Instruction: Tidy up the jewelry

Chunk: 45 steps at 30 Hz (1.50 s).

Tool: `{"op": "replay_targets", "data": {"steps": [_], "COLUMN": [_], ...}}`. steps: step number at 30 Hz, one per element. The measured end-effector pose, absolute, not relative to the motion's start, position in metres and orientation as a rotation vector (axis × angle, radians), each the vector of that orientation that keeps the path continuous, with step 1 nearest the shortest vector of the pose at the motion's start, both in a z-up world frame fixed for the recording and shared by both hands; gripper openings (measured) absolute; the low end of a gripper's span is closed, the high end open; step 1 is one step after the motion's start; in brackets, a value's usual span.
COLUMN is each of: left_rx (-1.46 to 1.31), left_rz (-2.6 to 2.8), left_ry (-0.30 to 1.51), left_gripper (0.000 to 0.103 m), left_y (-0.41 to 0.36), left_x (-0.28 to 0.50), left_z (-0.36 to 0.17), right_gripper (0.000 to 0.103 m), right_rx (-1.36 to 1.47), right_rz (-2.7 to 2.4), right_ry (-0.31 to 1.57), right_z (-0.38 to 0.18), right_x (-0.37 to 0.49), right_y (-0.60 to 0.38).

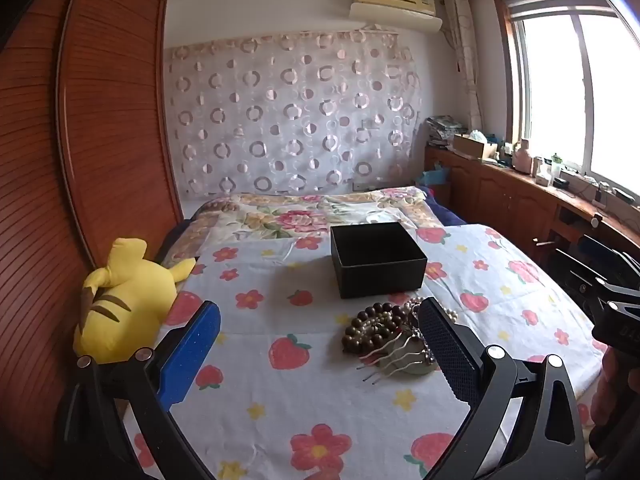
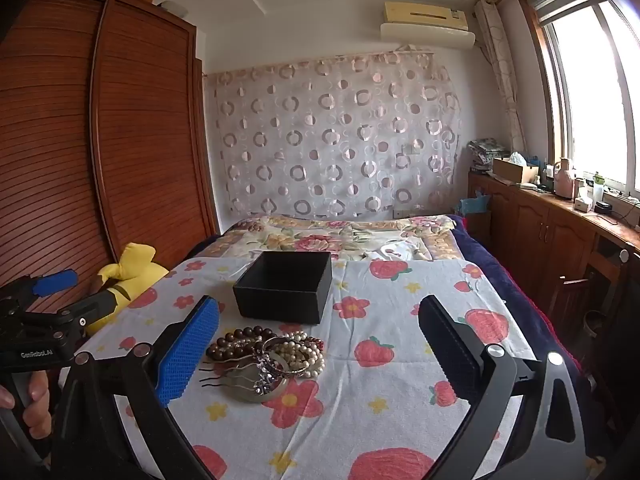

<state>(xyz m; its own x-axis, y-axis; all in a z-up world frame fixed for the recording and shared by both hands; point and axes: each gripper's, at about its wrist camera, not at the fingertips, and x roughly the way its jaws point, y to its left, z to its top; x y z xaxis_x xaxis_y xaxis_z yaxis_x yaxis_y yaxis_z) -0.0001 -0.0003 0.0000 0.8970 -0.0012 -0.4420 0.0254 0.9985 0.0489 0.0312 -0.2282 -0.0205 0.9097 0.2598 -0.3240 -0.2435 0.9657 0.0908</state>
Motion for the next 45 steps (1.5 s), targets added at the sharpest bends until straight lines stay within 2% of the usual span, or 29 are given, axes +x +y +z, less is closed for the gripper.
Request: {"op": "replay_targets", "data": {"steps": [45], "left_rx": [0.03], "left_rz": [-0.018], "left_ry": [0.424], "left_gripper": [0.096], "left_y": [-0.002], "left_x": [-0.01], "left_z": [0.015], "right_gripper": [0.101], "right_rx": [0.044], "right_rz": [0.267], "right_ry": [0.328], "right_z": [-0.016], "right_x": [0.025], "right_y": [-0.229]}}
